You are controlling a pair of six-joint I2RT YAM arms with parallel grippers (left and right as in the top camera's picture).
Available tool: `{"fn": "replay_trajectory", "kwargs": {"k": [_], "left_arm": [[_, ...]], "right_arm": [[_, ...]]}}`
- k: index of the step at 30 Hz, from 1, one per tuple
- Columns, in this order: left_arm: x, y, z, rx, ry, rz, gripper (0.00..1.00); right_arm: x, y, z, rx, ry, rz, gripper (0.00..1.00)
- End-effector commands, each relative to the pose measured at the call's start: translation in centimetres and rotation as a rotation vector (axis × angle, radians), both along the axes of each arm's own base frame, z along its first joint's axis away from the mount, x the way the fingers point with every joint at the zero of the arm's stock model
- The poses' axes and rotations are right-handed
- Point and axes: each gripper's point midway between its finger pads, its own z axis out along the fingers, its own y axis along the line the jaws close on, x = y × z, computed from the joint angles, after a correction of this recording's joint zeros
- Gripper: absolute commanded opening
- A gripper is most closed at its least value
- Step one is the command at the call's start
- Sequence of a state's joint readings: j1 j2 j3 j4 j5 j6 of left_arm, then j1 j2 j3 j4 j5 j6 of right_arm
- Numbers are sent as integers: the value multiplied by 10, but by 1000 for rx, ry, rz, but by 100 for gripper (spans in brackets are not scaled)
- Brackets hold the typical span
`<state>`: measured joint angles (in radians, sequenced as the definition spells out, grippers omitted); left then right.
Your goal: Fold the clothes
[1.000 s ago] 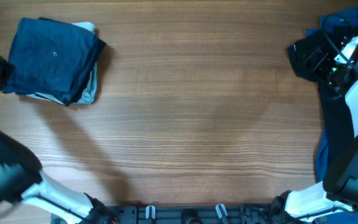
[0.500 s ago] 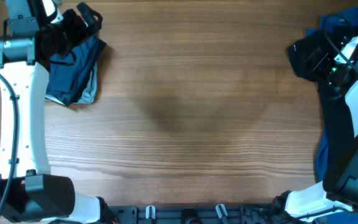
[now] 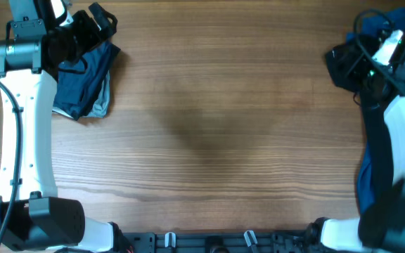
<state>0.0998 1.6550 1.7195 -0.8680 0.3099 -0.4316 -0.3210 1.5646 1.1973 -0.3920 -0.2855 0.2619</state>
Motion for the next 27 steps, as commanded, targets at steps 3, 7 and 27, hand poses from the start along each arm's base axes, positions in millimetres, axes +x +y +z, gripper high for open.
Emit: {"fn": "replay_trajectory", "kwargs": {"k": [3,7,27], "left_arm": [[1,1,-4,10,8,9,100],[1,1,-4,9,8,9,100],[1,1,-4,10,8,9,100]], "right_arm": [[-47,82,160,-90,-394,161,100],[-133,158,254,-87,-688,355,100],[-228,150,118,-137,-1007,274,100]]}}
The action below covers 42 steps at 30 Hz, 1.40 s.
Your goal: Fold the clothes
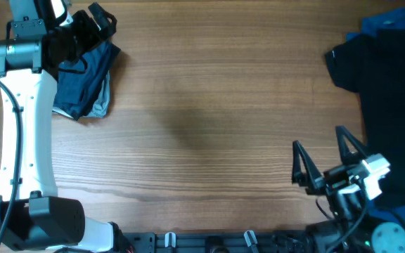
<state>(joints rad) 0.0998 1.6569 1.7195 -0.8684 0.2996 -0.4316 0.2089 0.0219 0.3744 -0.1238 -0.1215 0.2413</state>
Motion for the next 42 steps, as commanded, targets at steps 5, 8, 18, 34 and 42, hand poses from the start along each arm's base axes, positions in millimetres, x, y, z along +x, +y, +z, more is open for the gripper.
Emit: {"fn": "replay_trajectory", "kwargs": {"k": [5,8,18,34,42], "left_arm": [[1,-1,-3,2,5,2,100],[1,-1,-3,2,5,2,100],[1,-1,-3,2,5,2,100],[1,-1,-3,2,5,2,100],[1,-1,-3,2,5,2,100]], "right_arm": [[30,-13,-48,30,-75,-95,100],[34,-17,-60,24,-64,-119,100],[45,-24,-95,-87,20,-179,99],[49,-23,-140,-234,170,-176,100],[49,-23,-140,-234,170,-176,100]]}}
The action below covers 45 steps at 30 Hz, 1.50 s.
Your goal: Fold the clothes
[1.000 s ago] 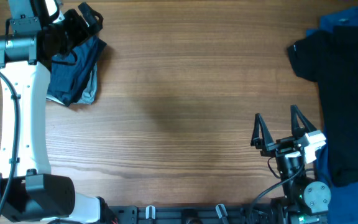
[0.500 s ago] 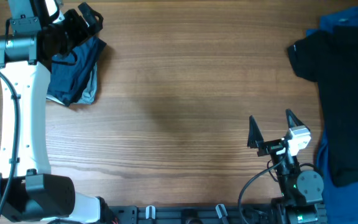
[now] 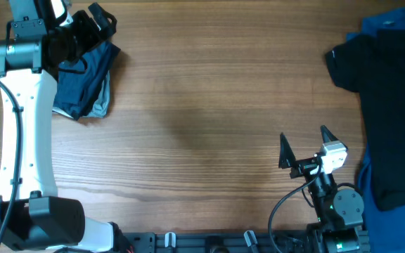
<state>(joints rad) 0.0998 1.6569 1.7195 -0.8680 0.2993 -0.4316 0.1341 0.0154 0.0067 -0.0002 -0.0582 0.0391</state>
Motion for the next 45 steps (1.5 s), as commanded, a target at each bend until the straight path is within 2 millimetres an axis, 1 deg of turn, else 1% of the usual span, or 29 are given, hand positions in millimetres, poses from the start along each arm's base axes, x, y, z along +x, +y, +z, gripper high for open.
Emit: {"fn": "replay_trajectory", "kwargs": {"k": [1,11,12,13,14,15,16,18,19,20,21,22,23,25,26,27,29,31,32,33,35,36,37,38,40,41,43,45], "left_arm": [[1,-1,-3,2,6,2,100],[1,-1,-3,2,7,1,100],[1,-3,-5,1,12,-5,100],[-2,-8,-1,2,9,-13,100],[-7,-9,7,3,-8,-16,100],[-14,-13,21,6,-38,-23,100],[-27,-20,47,10,-104,-38,100],[-51,-31,85,15,-201,-62,100],[-77,-43,112,16,-277,-90,100],[-93,-48,123,15,-312,-105,100],[-115,-54,130,13,-346,-123,100],[-134,-58,132,12,-368,-135,100],[-152,-59,129,11,-381,-142,100],[-194,-56,105,12,-391,-140,100],[-211,-56,88,11,-389,-140,100],[-227,-55,66,12,-380,-140,100],[-244,-54,30,10,-354,-140,100],[-260,-53,-7,9,-293,-141,100],[-275,-52,-40,8,-224,-141,100],[-279,-52,-52,8,-204,-141,100],[-283,-52,-72,7,-176,-141,100],[-285,-52,-88,8,-152,-140,100],[-284,-48,-100,22,-138,-124,100],[-277,-44,-109,40,-153,-104,100],[-260,-44,-112,43,-233,-100,100],[-252,-44,-111,43,-282,-97,100],[-232,-44,-101,48,-433,-87,100],[-217,-40,-86,63,-559,-55,100]], "right_arm": [[0,-3,2,-9,-14,-14,100],[0,-3,2,-9,-14,-14,100],[0,-3,2,-9,-14,-14,100],[0,-3,2,-8,-14,-14,100],[0,-3,2,-9,-14,-14,100],[0,-3,2,-9,-14,-14,100],[0,-3,2,-9,-14,-14,100],[0,-3,2,-9,-14,-14,99],[0,-3,2,-9,-14,-14,100],[0,-3,2,-9,-14,-14,100],[0,-3,2,-8,-14,-14,100],[0,-3,2,-9,-14,-14,100],[0,-3,2,-8,-14,-14,100],[0,-3,2,-9,-14,-14,100],[0,-3,2,-9,-14,-14,100],[0,-3,2,-9,-14,-14,100],[0,-3,2,-9,-14,-14,100],[0,-3,2,-9,-14,-14,100],[0,-3,2,-9,-14,-14,99],[0,-3,2,-9,-14,-14,100],[0,-3,2,-9,-14,-14,100],[0,-3,2,-9,-14,-14,100],[0,-3,2,-9,-14,-14,100],[0,-3,2,-9,-14,-14,99],[0,-3,2,-9,-14,-14,99],[0,-3,2,-9,-14,-14,100],[0,-3,2,-9,-14,-14,100],[0,-3,2,-9,-14,-14,100]]}}
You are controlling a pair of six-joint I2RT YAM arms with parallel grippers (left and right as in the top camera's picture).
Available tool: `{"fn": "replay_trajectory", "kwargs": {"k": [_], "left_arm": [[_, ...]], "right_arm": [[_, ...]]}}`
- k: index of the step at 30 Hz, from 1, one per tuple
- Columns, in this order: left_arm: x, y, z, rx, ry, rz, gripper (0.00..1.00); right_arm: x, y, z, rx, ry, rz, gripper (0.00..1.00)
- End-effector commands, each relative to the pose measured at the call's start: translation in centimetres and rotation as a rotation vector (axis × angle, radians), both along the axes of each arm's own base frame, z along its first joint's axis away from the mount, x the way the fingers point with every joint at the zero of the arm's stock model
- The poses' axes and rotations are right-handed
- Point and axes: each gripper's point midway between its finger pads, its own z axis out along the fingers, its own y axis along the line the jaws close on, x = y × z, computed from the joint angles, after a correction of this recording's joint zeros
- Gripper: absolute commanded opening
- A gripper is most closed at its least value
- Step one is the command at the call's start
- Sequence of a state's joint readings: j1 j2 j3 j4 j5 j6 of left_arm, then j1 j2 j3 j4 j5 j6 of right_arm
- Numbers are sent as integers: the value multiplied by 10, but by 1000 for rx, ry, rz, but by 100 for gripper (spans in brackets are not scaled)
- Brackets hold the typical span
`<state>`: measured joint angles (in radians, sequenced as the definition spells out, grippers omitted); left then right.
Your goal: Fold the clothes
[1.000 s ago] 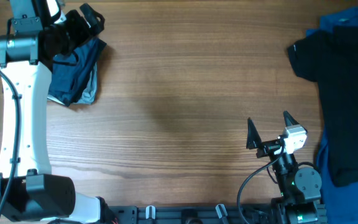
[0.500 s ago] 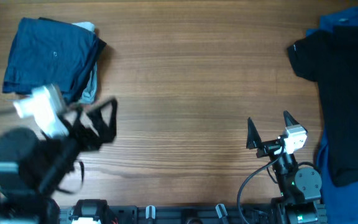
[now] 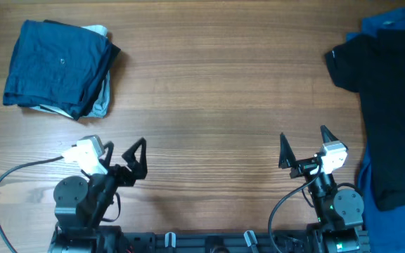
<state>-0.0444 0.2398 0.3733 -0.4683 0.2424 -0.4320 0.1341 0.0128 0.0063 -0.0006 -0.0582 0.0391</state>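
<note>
A folded dark blue garment (image 3: pixel 57 65) lies at the far left of the table, on top of a light blue folded piece whose edge shows at its right side. A black garment (image 3: pixel 385 105) is spread along the right edge, with a bright blue one (image 3: pixel 392 21) peeking out behind it at the top. My left gripper (image 3: pixel 121 158) stands open near the front left, away from the stack. Near the front right, my right gripper (image 3: pixel 304 144) is open too, with nothing between its fingers.
Wood-grain tabletop (image 3: pixel 209 105) between the two cloth areas. Cables loop from each arm base along the front edge. A bright blue cloth edge (image 3: pixel 368 193) shows at the lower right beside the right arm.
My left arm has left the folded stack at the far left and now sits low at the front left, open. The whole stack is uncovered. The right arm has not moved.
My left gripper stayed over the folded blue stack through all earlier moments. My right gripper was at the clothes pile at the far right, then at the front right, open. Now both arms rest at the front and the stack lies free.
</note>
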Motion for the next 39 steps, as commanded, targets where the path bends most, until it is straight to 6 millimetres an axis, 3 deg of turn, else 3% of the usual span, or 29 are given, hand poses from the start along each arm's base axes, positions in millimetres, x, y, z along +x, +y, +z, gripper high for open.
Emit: {"fn": "replay_trajectory", "kwargs": {"k": [1,6,12,15,23,26,31,34,39], "left_arm": [[17,10,17,8,-173,66,100],[28,28,37,11,-345,172,100],[29,38,19,21,-345,232,100],[29,40,-2,28,-314,243,100],[23,47,-22,38,-304,278,100],[22,50,-30,135,-282,273,100],[22,63,-31,298,-294,287,100],[22,54,-32,445,-317,194,100],[22,45,-32,451,-327,160,100]], "right_arm": [[0,-3,2,-9,-12,-14,100],[0,-3,2,-9,-12,-14,100],[0,-3,2,-9,-12,-14,100],[0,-3,2,-9,-12,-14,99],[0,-3,2,-9,-12,-14,100],[0,-3,2,-9,-12,-14,100],[0,-3,2,-9,-12,-14,100],[0,-3,2,-8,-12,-14,100],[0,-3,2,-9,-12,-14,100]]}}
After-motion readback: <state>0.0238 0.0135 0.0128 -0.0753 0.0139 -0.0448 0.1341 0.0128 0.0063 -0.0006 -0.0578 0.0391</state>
